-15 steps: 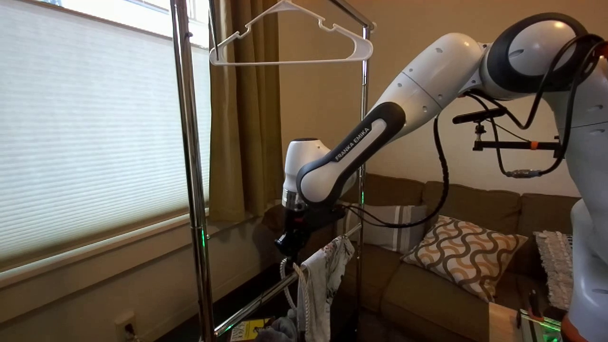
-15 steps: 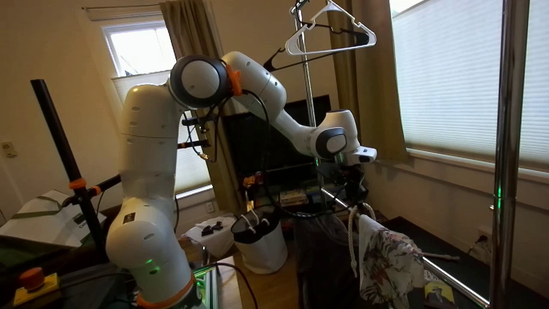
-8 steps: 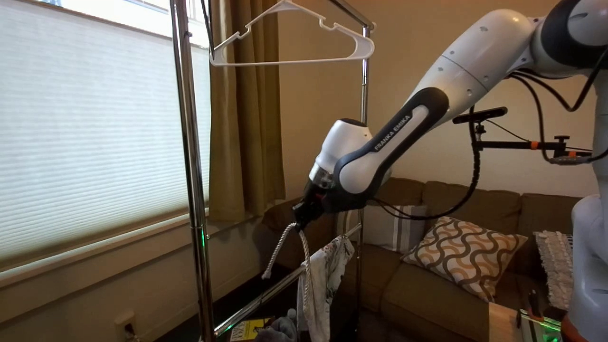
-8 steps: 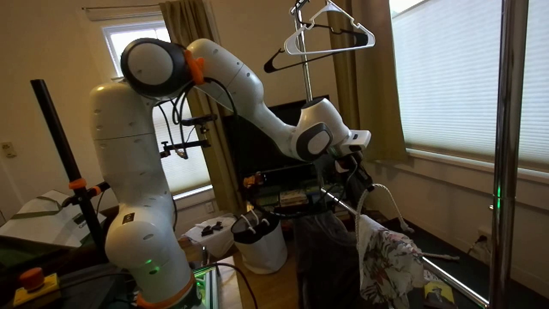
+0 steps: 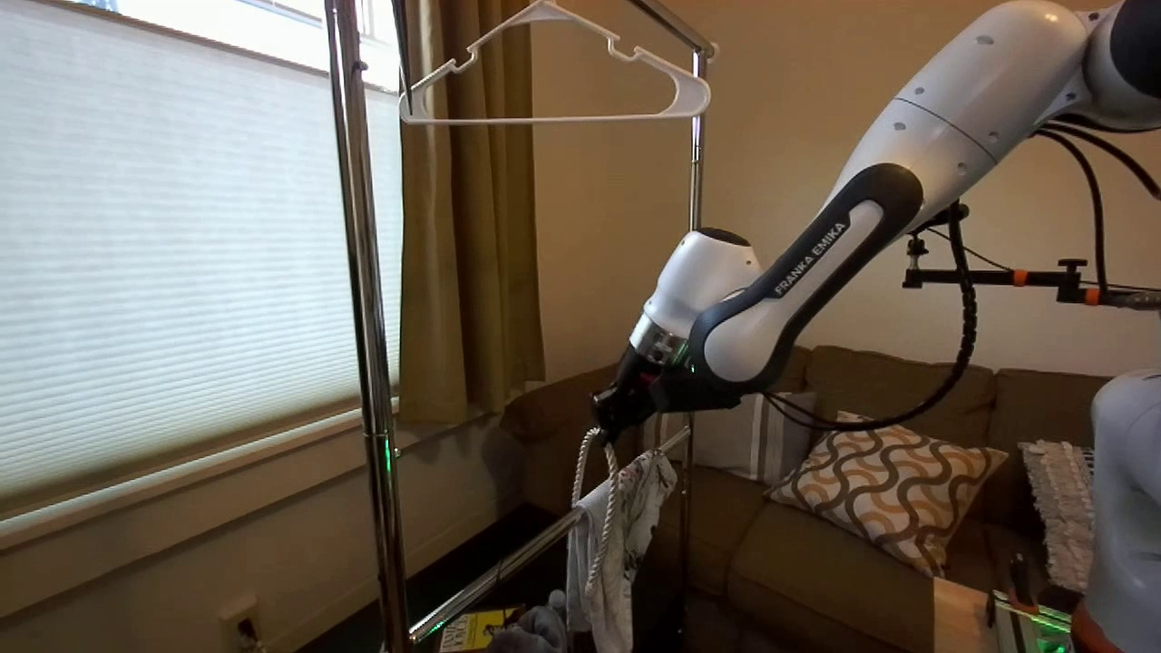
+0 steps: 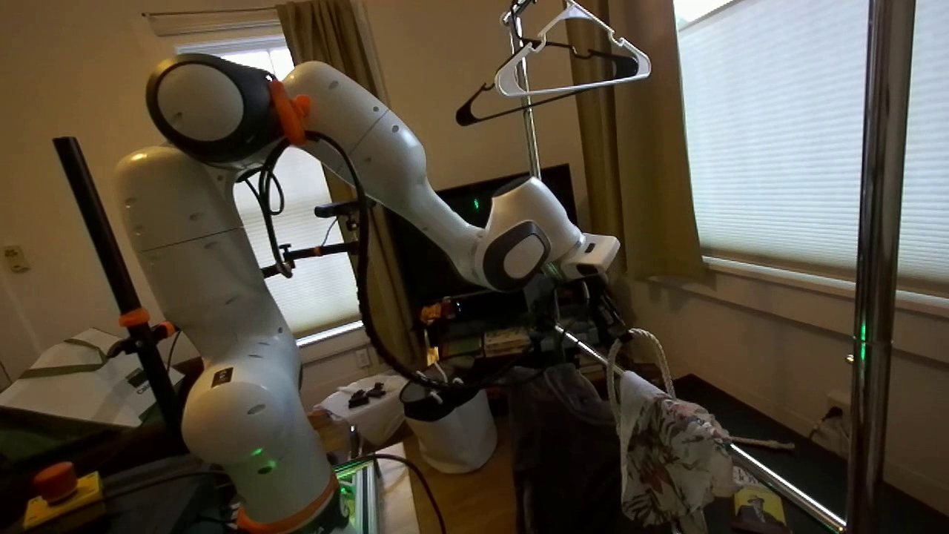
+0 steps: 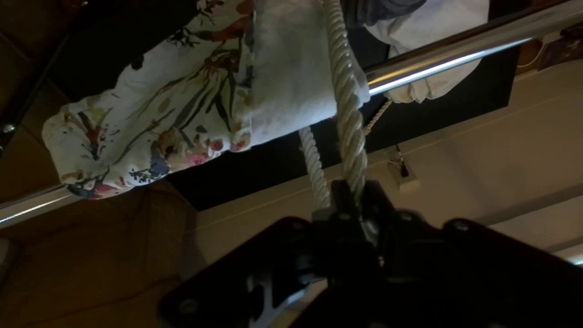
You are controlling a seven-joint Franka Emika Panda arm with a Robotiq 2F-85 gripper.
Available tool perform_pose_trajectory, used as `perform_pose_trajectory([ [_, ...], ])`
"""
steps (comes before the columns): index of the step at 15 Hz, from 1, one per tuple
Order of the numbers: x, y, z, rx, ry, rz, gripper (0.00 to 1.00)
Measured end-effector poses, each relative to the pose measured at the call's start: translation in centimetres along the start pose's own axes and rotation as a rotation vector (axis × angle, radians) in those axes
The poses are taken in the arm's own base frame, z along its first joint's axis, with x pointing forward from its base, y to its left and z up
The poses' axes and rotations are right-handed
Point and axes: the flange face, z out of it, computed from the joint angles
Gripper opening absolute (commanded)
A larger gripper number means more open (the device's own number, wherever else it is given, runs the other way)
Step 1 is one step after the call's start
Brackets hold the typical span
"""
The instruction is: Move the white cord to the right side of the top rail.
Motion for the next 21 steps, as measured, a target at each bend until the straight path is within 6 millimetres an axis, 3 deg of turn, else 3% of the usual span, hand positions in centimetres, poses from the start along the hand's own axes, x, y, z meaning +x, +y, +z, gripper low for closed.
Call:
perform_pose_trajectory([
  [2, 0.1, 0.2, 0.0, 0.000, 0.001, 0.009, 0.03],
  [4, 0.8, 2.0, -0.2, -0.016, 0.012, 0.088, 0.03],
  [7, 1.2, 8.4, -0.7, -0.076, 0.026, 0.252, 0.03],
  [10, -0.3, 15.9, -1.8, -0.133, 0.056, 0.413, 0.03],
  [14, -2.3, 24.0, -6.8, -0.220, 0.156, 0.591, 0.03],
  [15, -2.2, 25.7, -8.4, -0.250, 0.185, 0.632, 0.11],
  [16, -2.0, 27.2, -10.0, -0.280, 0.215, 0.673, 0.11],
  [17, -1.8, 28.2, -11.2, -0.303, 0.241, 0.702, 0.03],
  [21, -1.7, 29.0, -12.3, -0.315, 0.265, 0.749, 0.03],
])
